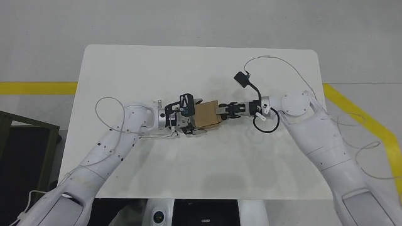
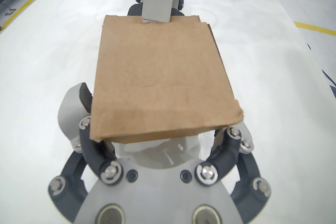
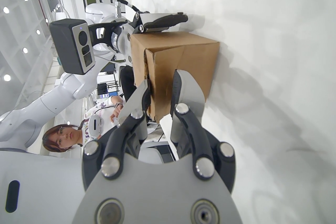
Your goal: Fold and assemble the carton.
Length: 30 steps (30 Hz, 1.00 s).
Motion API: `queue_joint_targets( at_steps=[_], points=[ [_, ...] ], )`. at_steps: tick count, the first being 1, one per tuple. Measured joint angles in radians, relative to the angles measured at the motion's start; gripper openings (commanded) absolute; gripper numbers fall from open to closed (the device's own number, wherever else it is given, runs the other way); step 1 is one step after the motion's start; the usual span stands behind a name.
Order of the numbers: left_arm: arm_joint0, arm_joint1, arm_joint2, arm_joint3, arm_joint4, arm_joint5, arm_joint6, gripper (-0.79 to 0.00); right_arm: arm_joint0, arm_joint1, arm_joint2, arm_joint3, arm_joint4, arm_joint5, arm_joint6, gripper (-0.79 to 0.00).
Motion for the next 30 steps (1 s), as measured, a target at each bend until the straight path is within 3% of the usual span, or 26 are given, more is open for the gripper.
queue_joint_targets(
  at_steps=[6,11,15,19,30],
  points=[
    [-0.001,0.001,-0.001,0.003,0.003,-0.004,-0.002,0.0,-0.003,0.003,0.015,0.016,0.019,-0.02,0.0,-0.529],
    [-0.001,0.001,-0.002,0.005,0.002,-0.006,-0.003,0.0,-0.023,0.013,0.046,-0.002,0.025,-0.028,0.006,-0.529],
    [-0.001,0.001,-0.002,0.006,-0.001,-0.007,-0.004,0.0,-0.05,0.025,0.079,-0.03,0.024,-0.027,-0.004,-0.591],
    [-0.001,0.001,-0.002,0.005,-0.002,-0.006,-0.002,0.0,-0.071,0.036,0.107,-0.042,-0.003,-0.022,-0.03,-0.785],
    [0.0,0.001,-0.004,0.004,-0.003,-0.007,-0.004,0.0,-0.068,0.029,0.072,-0.045,-0.018,-0.009,-0.037,-0.785]
  ],
)
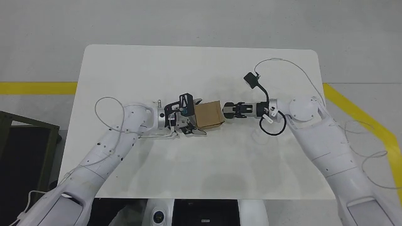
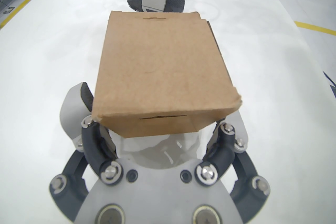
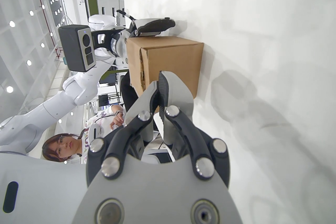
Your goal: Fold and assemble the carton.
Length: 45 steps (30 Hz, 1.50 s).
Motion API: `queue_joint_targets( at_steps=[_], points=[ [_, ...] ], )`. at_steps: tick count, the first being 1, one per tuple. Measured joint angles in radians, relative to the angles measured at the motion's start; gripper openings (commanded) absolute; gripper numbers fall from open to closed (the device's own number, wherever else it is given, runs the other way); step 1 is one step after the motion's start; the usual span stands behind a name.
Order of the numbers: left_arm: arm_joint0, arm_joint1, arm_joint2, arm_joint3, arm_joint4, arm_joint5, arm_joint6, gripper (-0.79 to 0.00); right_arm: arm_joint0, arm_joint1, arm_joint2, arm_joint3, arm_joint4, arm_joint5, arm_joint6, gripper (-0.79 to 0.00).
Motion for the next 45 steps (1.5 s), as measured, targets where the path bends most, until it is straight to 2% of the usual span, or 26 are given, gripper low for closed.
queue_joint_targets(
  at_steps=[16,27,29,33,35,38,45],
  points=[
    [-0.001,-0.002,0.002,-0.002,-0.007,0.0,-0.006,0.0,0.034,-0.016,-0.05,0.009,0.006,0.0,0.013,-0.785],
    [-0.009,0.011,-0.033,0.018,-0.005,-0.03,-0.003,0.0,0.016,-0.003,-0.006,0.014,0.0,-0.011,-0.009,-0.77],
    [-0.012,0.017,-0.051,0.022,-0.01,-0.049,-0.006,0.0,0.006,0.001,0.009,0.011,0.002,-0.017,-0.016,-0.717],
    [-0.006,0.036,-0.098,0.016,-0.024,-0.086,-0.016,0.0,-0.018,0.01,0.037,0.0,0.006,-0.035,-0.032,-0.428],
    [0.004,0.046,-0.115,0.002,-0.028,-0.086,-0.024,0.0,-0.029,0.014,0.05,-0.008,-0.001,-0.057,-0.044,-0.003],
    [0.024,0.062,-0.135,-0.017,-0.051,-0.086,-0.027,0.0,-0.046,0.019,0.069,-0.024,-0.015,-0.101,-0.069,0.0],
    [0.076,0.114,-0.202,-0.087,-0.195,-0.085,-0.068,0.0,-0.09,0.029,0.116,-0.067,-0.048,-0.284,-0.169,0.0]
  ],
)
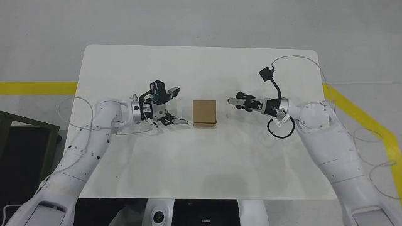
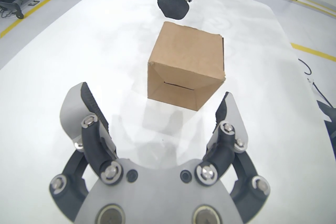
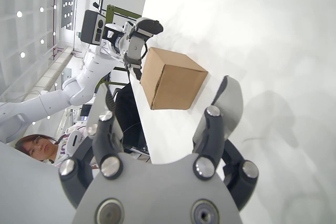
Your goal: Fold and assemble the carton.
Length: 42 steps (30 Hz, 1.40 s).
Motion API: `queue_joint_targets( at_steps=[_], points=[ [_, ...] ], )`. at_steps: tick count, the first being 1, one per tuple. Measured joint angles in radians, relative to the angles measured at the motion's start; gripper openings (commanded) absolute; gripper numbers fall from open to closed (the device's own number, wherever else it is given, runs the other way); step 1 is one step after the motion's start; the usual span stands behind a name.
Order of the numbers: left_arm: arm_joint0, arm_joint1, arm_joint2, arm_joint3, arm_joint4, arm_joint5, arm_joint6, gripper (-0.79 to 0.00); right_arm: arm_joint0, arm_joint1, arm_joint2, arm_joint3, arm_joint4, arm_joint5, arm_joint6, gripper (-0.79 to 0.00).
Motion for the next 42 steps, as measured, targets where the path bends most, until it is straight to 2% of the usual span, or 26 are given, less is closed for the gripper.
queue_joint_targets(
  at_steps=[7,11,17,19,22,27,32,36,42],
  points=[
    [0.027,0.04,-0.093,-0.057,-0.09,0.003,-0.094,0.0,-0.028,0.006,0.037,-0.028,-0.099,-0.18,-0.135,0.0],
    [0.031,0.045,-0.137,-0.066,-0.141,0.035,-0.112,0.0,-0.041,0.007,0.054,-0.029,-0.149,-0.25,-0.22,0.0],
    [0.026,0.048,-0.183,-0.074,-0.292,0.072,-0.183,0.0,-0.044,0.012,0.104,-0.044,-0.324,-0.319,-0.366,0.0],
    [0.019,0.052,-0.202,-0.083,-0.346,0.077,-0.225,0.0,-0.052,0.014,0.127,-0.059,-0.404,-0.323,-0.426,0.0],
    [0.014,0.06,-0.231,-0.113,-0.342,0.096,-0.281,0.0,-0.067,0.017,0.157,-0.084,-0.509,-0.317,-0.506,0.0],
    [0.01,0.065,-0.267,-0.122,-0.38,0.114,-0.302,0.0,-0.088,0.023,0.2,-0.122,-0.637,-0.289,-0.593,0.0],
    [-0.01,0.067,-0.269,-0.115,-0.419,0.113,-0.355,0.0,-0.094,0.031,0.24,-0.172,-0.766,-0.243,-0.639,0.0],
    [-0.035,0.069,-0.26,-0.1,-0.475,0.104,-0.449,0.0,-0.107,0.036,0.27,-0.215,-0.839,-0.198,-0.672,0.0],
    [-0.051,0.071,-0.269,-0.09,-0.528,0.121,-0.462,-0.001,-0.11,0.04,0.29,-0.24,-0.884,-0.173,-0.692,0.0]
  ],
)
